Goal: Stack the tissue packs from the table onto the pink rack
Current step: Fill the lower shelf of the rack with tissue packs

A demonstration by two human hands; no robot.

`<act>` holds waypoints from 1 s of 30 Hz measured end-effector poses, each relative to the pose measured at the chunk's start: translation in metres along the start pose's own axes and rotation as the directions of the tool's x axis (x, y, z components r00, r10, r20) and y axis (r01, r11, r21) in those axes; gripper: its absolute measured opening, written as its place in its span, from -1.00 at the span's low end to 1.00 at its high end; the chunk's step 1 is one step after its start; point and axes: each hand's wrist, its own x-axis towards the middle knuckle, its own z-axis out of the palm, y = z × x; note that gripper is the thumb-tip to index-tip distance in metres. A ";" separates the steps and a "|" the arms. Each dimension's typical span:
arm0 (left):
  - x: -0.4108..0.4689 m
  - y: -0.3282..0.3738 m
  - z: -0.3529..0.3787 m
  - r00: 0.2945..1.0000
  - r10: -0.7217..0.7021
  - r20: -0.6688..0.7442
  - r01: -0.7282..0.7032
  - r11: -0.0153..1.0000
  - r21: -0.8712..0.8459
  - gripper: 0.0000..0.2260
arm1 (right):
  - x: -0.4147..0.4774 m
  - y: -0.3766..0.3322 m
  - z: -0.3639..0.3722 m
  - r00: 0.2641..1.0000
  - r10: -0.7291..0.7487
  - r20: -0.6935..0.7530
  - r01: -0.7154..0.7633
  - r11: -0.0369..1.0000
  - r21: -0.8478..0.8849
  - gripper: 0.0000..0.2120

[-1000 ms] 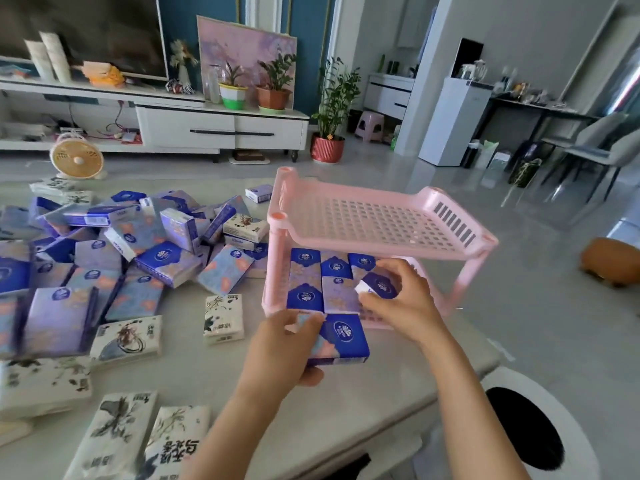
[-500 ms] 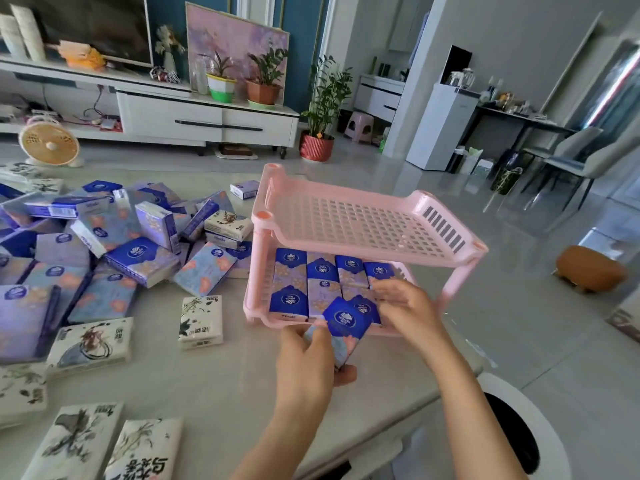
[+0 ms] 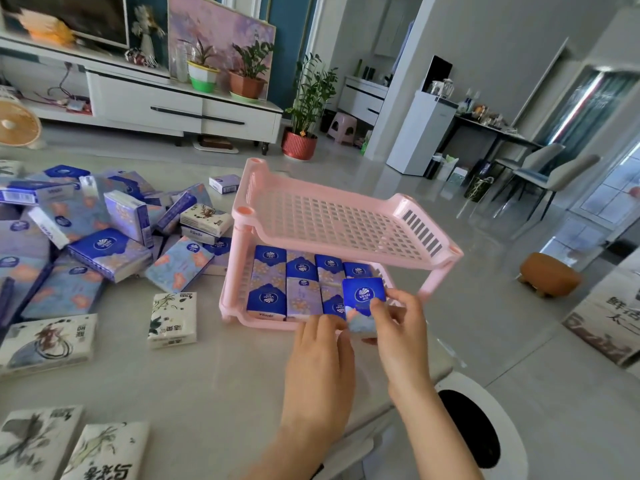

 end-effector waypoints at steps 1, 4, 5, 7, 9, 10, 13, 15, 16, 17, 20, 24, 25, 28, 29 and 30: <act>0.003 -0.005 0.002 0.993 0.121 -0.004 -0.120 0.983 0.139 -0.82 | 0.002 0.001 0.002 0.994 -0.101 -0.050 0.095 0.989 -0.110 -0.82; 0.010 -0.016 0.004 0.968 0.202 0.148 -0.245 0.883 0.400 -0.69 | 0.010 0.006 0.011 0.948 -0.309 -0.076 0.260 0.890 -0.375 -0.82; 0.010 -0.020 0.005 0.961 0.178 0.213 -0.260 0.844 0.469 -0.62 | 0.014 0.010 0.015 0.943 -0.327 -0.066 0.265 0.854 -0.448 -0.77; 0.005 -0.029 0.008 0.945 0.136 0.297 -0.287 0.783 0.552 -0.55 | 0.020 0.016 0.020 0.951 -0.302 -0.071 0.203 0.779 -0.593 -0.72; 0.001 -0.032 0.008 0.935 0.081 0.344 -0.279 0.768 0.576 -0.53 | 0.024 0.015 0.021 0.966 -0.245 -0.082 0.126 0.723 -0.679 -0.74; 0.001 -0.033 0.007 0.934 0.067 0.351 -0.274 0.766 0.582 -0.53 | 0.026 0.013 0.021 0.973 -0.217 -0.079 0.098 0.698 -0.710 -0.74; 0.001 -0.033 0.006 0.938 0.072 0.340 -0.271 0.763 0.586 -0.53 | 0.029 0.010 0.021 0.985 -0.162 -0.062 0.055 0.632 -0.773 -0.74; 0.000 -0.033 0.007 0.941 0.080 0.328 -0.268 0.766 0.584 -0.53 | 0.033 0.015 0.021 0.984 -0.178 -0.021 0.087 0.575 -0.813 -0.71; 0.000 -0.034 0.008 0.941 0.078 0.328 -0.266 0.768 0.582 -0.53 | 0.034 0.018 0.022 0.980 -0.199 0.016 0.123 0.540 -0.833 -0.68; 0.000 -0.034 0.008 0.941 0.078 0.328 -0.266 0.770 0.580 -0.53 | 0.035 0.022 0.022 0.975 -0.219 0.046 0.155 0.511 -0.846 -0.67; -0.001 -0.035 0.009 0.944 0.079 0.322 -0.261 0.774 0.577 -0.53 | 0.035 0.028 0.023 0.967 -0.238 0.090 0.193 0.455 -0.869 -0.73; -0.001 -0.035 0.008 0.951 0.088 0.296 -0.252 0.776 0.578 -0.54 | 0.038 0.027 0.013 0.948 -0.203 0.244 0.303 0.341 -0.890 -0.68; -0.001 -0.035 0.008 0.952 0.092 0.290 -0.251 0.778 0.576 -0.54 | 0.040 0.028 0.010 0.943 -0.178 0.283 0.325 0.300 -0.897 -0.63; -0.001 -0.035 0.009 0.958 0.101 0.270 -0.244 0.784 0.571 -0.55 | 0.040 0.037 0.008 0.933 -0.095 0.348 0.361 0.227 -0.905 -0.43; -0.001 -0.035 0.009 0.959 0.101 0.263 -0.239 0.787 0.569 -0.55 | 0.039 0.041 0.010 0.925 -0.074 0.372 0.380 0.190 -0.905 -0.31; -0.001 -0.035 0.009 0.960 0.101 0.260 -0.237 0.789 0.567 -0.55 | 0.040 0.047 0.013 0.925 -0.063 0.375 0.380 0.174 -0.908 -0.24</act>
